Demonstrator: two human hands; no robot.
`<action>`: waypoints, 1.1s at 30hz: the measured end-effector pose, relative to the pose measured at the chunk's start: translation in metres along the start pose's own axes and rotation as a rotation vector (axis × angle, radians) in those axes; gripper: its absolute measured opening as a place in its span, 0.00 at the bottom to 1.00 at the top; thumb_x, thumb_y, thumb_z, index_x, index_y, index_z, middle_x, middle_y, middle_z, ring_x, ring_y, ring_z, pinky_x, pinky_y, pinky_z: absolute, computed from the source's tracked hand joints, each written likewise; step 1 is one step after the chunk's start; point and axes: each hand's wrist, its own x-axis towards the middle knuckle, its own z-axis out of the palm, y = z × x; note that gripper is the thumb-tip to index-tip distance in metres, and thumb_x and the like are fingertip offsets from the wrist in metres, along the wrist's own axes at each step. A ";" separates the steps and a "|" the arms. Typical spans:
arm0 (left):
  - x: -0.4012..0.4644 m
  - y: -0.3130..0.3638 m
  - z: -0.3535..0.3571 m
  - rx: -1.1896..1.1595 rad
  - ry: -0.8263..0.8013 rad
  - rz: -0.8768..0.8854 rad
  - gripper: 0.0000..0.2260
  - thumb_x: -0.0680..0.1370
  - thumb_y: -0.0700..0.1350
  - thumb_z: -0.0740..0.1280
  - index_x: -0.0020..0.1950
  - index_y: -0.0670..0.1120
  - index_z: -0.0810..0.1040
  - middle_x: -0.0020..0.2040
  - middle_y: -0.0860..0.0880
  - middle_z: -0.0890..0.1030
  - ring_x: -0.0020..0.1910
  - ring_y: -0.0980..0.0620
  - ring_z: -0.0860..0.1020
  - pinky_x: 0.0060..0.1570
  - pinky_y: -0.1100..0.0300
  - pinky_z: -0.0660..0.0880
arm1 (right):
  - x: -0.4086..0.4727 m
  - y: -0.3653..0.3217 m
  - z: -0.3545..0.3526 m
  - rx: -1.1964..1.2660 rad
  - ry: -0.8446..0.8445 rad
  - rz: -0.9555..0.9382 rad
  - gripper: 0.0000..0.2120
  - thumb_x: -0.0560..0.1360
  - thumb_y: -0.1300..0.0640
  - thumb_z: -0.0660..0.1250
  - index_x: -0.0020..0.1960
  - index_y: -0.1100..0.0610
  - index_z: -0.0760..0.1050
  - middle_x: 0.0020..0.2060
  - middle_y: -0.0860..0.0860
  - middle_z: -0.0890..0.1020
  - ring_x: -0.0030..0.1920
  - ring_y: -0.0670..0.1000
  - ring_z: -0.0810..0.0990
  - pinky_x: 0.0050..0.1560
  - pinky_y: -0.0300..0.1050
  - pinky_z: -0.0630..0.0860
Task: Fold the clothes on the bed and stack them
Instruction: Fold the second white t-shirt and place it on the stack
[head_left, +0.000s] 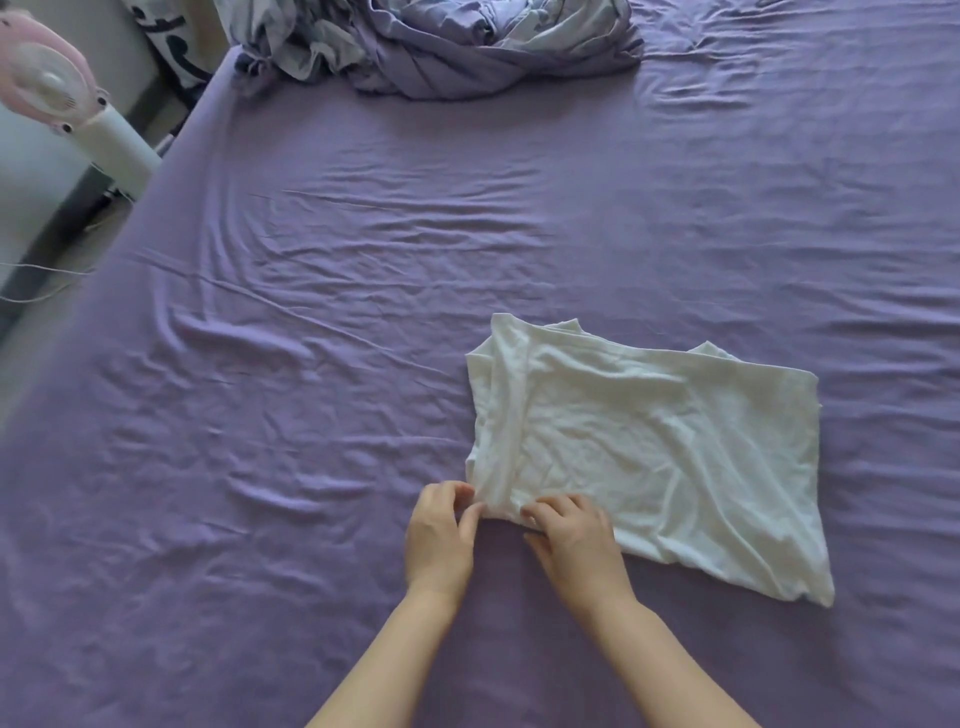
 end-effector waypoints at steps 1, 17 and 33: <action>0.001 -0.001 -0.001 -0.003 -0.004 -0.002 0.06 0.73 0.41 0.72 0.49 0.44 0.78 0.44 0.54 0.74 0.45 0.51 0.78 0.48 0.60 0.74 | 0.004 -0.003 0.002 0.000 0.001 -0.004 0.21 0.51 0.57 0.83 0.40 0.49 0.79 0.37 0.43 0.80 0.37 0.52 0.80 0.33 0.45 0.75; 0.045 0.020 -0.048 -0.165 -0.269 0.107 0.03 0.81 0.44 0.61 0.47 0.50 0.72 0.38 0.55 0.74 0.38 0.55 0.72 0.45 0.56 0.70 | 0.021 -0.011 0.004 -0.069 0.010 0.089 0.19 0.52 0.70 0.75 0.37 0.54 0.75 0.32 0.49 0.75 0.32 0.56 0.75 0.27 0.48 0.71; 0.066 0.024 -0.017 0.578 -0.213 0.024 0.18 0.75 0.67 0.57 0.51 0.54 0.73 0.52 0.56 0.78 0.57 0.52 0.71 0.56 0.55 0.63 | 0.039 -0.005 0.016 0.072 -0.199 0.128 0.35 0.66 0.61 0.58 0.72 0.46 0.63 0.68 0.45 0.68 0.54 0.54 0.79 0.43 0.50 0.77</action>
